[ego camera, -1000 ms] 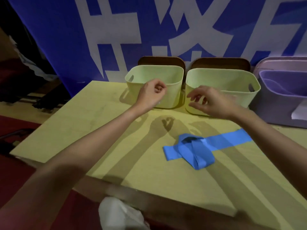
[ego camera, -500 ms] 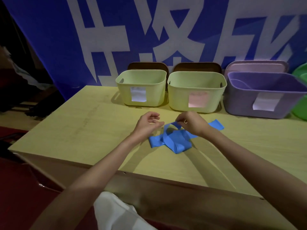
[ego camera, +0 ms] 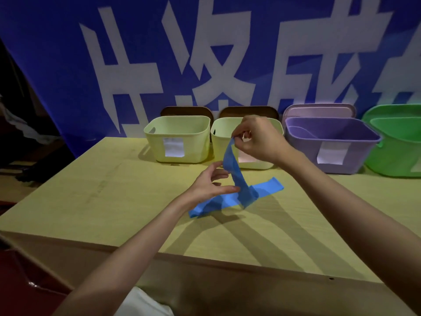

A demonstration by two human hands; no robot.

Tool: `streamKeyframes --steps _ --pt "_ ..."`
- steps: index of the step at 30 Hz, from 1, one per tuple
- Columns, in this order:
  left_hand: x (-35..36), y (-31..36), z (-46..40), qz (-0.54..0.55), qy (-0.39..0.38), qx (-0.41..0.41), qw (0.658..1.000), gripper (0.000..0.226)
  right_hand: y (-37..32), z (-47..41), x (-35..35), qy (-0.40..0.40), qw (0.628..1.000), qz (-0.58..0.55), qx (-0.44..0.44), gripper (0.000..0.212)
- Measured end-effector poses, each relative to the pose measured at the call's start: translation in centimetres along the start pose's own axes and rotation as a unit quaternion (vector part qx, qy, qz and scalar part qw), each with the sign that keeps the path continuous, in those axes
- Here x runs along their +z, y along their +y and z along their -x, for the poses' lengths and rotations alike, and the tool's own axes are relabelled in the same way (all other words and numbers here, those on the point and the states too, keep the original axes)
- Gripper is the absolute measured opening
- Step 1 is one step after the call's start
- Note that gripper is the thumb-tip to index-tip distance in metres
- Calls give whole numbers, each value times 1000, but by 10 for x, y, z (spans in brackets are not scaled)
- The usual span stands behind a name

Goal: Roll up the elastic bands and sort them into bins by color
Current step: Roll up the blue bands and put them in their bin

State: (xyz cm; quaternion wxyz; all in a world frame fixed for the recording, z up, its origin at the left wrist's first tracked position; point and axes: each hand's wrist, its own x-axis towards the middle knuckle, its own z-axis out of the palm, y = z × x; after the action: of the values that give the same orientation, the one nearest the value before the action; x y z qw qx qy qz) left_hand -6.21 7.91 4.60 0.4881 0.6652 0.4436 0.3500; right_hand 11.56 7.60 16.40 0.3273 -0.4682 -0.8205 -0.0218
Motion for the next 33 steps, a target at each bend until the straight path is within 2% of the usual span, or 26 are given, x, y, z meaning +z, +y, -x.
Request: streamKeyframes --steps 3,6,10,13,15,23,26,30,33 --pt "7 3 -1 8 -7 2 1000 83 0 -1 -11 45 999 -1 8 17" --pt "9 2 -2 2 -12 -5 1000 93 6 -1 -16 94 995 -16 39 16" --pt "18 -3 -2 -9 -23 -22 999 92 14 3 -20 155 983 -48 79 16" --pt "32 -7 -2 -4 -27 -28 999 103 16 6 -23 187 975 -69 101 16" --pt "43 -7 -2 -8 -22 -26 999 102 15 9 -25 208 969 -81 104 16" --pt "87 -7 -9 7 -16 -21 1000 103 16 17 -42 282 927 -170 177 11" --pt "103 -3 -12 35 -35 -20 999 89 21 22 -48 304 918 -166 192 10" --pt "114 1 -15 17 -59 -55 997 55 41 32 -50 321 908 -137 233 11" --pt "106 6 -12 89 -64 -99 989 44 70 48 -46 317 898 -121 280 19"
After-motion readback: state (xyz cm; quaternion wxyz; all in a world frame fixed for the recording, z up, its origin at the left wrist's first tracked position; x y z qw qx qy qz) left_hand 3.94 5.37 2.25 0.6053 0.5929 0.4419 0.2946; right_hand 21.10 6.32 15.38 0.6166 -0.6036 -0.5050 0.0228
